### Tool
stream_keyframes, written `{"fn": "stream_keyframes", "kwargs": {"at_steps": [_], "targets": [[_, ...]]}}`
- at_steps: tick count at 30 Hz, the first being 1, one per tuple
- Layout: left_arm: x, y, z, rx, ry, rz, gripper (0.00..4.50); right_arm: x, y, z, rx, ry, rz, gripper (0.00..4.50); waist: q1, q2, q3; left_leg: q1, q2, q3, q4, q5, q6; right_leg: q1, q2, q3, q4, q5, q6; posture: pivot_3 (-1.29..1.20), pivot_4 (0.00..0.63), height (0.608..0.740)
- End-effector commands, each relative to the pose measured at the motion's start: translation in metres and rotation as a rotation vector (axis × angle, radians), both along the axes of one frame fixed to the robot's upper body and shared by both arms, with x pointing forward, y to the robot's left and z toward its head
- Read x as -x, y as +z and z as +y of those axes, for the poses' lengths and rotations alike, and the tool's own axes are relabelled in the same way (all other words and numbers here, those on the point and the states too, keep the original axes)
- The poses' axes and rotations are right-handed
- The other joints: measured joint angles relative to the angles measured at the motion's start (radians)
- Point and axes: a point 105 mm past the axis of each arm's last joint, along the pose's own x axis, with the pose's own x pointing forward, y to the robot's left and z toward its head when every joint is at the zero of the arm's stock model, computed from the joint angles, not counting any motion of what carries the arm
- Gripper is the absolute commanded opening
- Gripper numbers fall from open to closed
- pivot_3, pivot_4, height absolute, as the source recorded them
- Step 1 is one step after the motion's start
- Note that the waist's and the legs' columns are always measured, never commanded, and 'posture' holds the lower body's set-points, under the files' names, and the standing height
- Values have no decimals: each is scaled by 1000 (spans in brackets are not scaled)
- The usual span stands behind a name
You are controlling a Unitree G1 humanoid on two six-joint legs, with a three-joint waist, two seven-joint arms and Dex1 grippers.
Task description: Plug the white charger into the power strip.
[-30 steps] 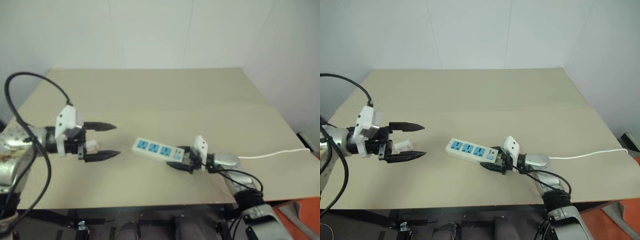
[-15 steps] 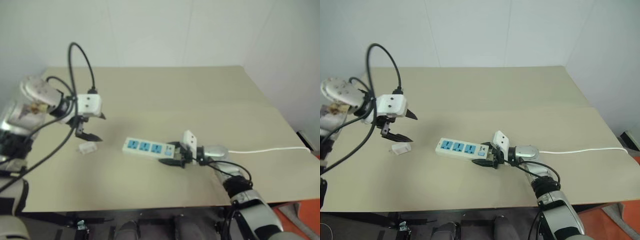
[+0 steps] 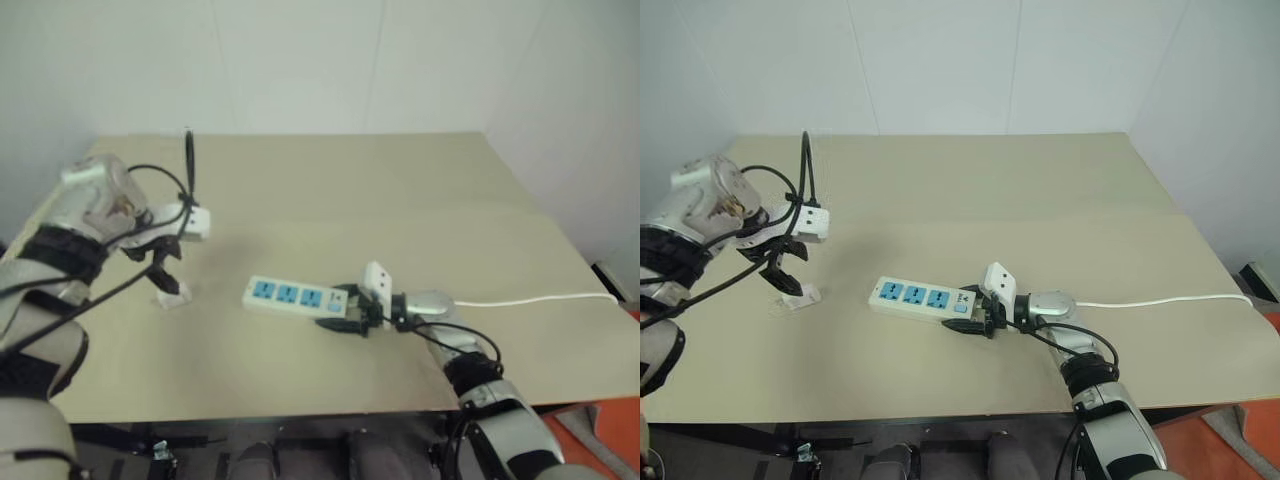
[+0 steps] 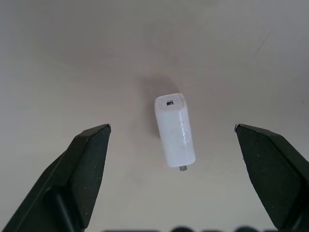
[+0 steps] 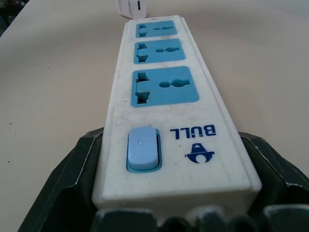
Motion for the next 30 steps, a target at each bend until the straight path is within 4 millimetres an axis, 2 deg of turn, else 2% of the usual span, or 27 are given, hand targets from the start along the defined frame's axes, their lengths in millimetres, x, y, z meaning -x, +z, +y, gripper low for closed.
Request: {"fn": "stream_keyframes", "kwargs": {"at_steps": [1,11,21,25,30], "targets": [[-3,7,3,-18,21,-19,4500,3,1,1,2,8,-7,3446,0,0,0,0,0,0,0,0,0,0,0,0,0,0,0,0,150,740],[6,-23,7,-44,52,52,4500,5,-1,2,-2,5,-1,3446,0,0,0,0,0,0,0,0,0,0,0,0,0,0,0,0,150,740],[-4,-43,7,-55,98,3,4500,6,-1,-1,-4,-7,3,3446,1,0,0,0,0,0,0,0,0,0,0,0,1,0,-1,0,150,740],[-8,-47,7,-56,102,-12,3604,6,-1,-2,-6,-10,6,3446,1,0,0,0,0,0,0,0,0,0,0,0,1,0,-1,0,150,740],[-10,-50,8,-59,95,-29,1958,7,-2,-3,-5,-13,11,3446,1,0,0,0,0,0,0,0,0,0,0,0,1,0,-1,0,150,740]]}}
